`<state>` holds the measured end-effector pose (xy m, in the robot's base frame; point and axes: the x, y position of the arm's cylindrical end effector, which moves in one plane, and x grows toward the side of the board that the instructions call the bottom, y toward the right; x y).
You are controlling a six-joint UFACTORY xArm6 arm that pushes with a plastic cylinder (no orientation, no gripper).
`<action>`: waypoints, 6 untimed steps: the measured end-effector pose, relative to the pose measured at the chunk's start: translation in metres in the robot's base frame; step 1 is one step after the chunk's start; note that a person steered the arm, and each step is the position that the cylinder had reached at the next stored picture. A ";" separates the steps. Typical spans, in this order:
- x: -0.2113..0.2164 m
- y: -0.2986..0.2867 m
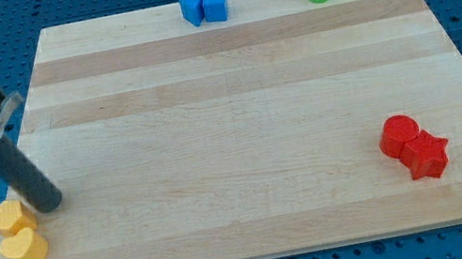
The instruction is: Move your arm towards the center right of the board
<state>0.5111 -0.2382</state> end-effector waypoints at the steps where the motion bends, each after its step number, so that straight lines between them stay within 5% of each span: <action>1: -0.049 0.030; 3: -0.077 0.238; 6: -0.037 0.492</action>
